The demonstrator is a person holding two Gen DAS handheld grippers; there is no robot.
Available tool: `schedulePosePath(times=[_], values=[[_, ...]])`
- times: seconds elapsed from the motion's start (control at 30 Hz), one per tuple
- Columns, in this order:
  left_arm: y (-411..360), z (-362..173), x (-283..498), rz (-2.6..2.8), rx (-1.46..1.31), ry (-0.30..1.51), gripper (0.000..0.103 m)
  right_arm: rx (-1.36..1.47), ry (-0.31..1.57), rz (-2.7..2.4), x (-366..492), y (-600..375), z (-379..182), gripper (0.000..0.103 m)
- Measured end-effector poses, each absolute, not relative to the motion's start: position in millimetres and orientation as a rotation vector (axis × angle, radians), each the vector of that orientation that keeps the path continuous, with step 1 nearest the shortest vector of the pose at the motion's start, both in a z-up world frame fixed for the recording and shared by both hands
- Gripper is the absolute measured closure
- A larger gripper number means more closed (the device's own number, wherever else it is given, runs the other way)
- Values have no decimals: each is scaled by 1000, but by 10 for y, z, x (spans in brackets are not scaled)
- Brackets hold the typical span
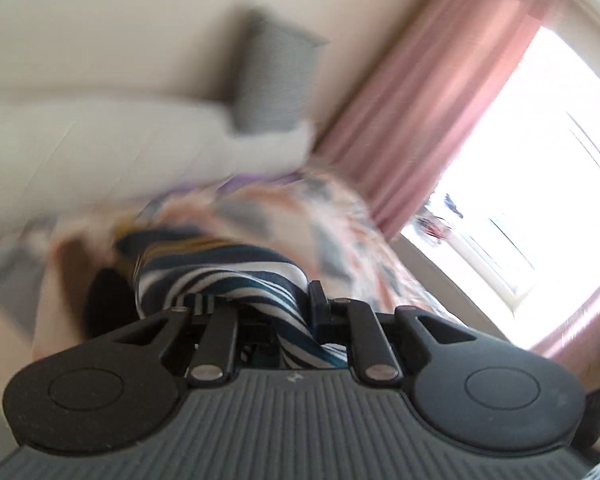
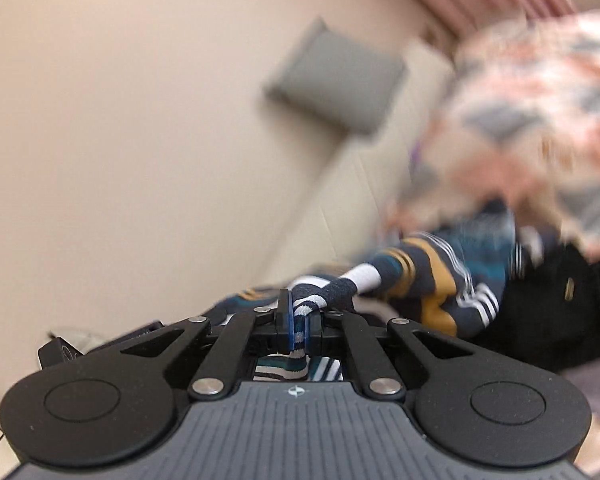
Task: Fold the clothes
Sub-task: 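Lift the striped sweater off the pile with both tools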
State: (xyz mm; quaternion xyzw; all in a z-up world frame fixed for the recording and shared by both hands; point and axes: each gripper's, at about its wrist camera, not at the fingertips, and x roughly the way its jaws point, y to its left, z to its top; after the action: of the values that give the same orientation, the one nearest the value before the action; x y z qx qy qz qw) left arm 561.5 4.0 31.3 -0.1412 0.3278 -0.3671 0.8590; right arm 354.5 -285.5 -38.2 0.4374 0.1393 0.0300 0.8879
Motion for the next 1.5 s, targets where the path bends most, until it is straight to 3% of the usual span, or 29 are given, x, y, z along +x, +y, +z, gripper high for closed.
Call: schedulePosePath(times=[0.23,0.43,0.63,1.03,1.23,1.4,1.47,1.5], values=[[-510,1358,4659,-965,-168,505,91,824,64,17,2465,-3139,474,98],[-729,1770,3599,-1113,-140,411,91,737,-77,-30,1290,-3297,1093,98],[-686,1832,2532,-1249,-149,410,91,669,-134,-71,26,-3202,1369,98],[-549,1548,754,-1479,-159,553,91,657,-66,-235,-1959,-2938,1240,98],[-1812,1337,926,-1527,-77,698,86,763,56,-497,-1893,-3892,892,98],[-3242,273,1271,-1356,87,1010,82,996,332,-790,-1663,-4897,-204,77],[-3324,-63,1311,-1333,118,1033,72,997,334,-848,-1810,-4792,-502,72],[-3280,-211,1322,-1332,123,1032,59,996,341,-866,-1883,-4707,-632,57]])
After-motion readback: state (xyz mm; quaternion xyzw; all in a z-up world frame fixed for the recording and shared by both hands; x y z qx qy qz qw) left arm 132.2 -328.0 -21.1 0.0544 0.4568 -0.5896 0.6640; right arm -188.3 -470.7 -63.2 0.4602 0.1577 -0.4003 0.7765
